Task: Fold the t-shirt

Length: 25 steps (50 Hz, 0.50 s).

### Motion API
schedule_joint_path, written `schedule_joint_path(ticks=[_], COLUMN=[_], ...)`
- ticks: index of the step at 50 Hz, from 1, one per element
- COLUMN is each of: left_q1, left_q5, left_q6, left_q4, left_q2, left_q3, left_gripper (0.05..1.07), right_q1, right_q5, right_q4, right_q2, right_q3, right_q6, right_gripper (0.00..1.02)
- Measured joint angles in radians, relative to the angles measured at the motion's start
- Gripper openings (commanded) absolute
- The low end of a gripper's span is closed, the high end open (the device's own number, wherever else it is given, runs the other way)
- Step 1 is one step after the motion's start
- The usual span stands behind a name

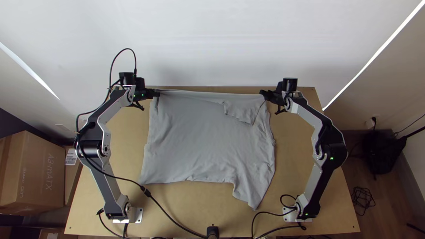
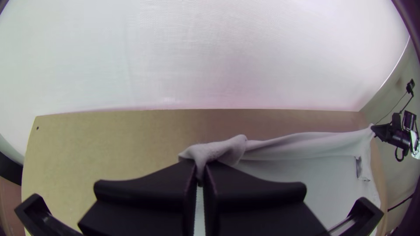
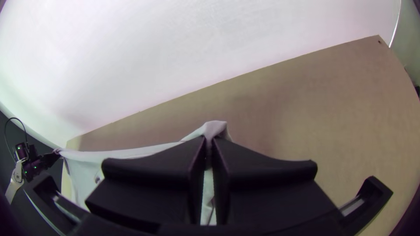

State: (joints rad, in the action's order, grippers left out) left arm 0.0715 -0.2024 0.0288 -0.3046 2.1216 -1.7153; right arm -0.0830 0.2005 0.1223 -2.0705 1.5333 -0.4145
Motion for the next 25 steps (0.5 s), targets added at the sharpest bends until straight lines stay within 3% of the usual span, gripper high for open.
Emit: schedule_joint_path(ticks=[25], left_q1=[0.025], left_q5=[-0.071], left_q6=[-0.048], left_q4=[-0.327], left_q2=[0.038], left_q3=[-0.162], left_gripper=[0.08], right_q1=[-0.002], right_q5=[-0.005], right_q4=[0.251], right_q2=[-0.047], right_q3=[0.178], right_q6=[-0.043], right_gripper=[0.02])
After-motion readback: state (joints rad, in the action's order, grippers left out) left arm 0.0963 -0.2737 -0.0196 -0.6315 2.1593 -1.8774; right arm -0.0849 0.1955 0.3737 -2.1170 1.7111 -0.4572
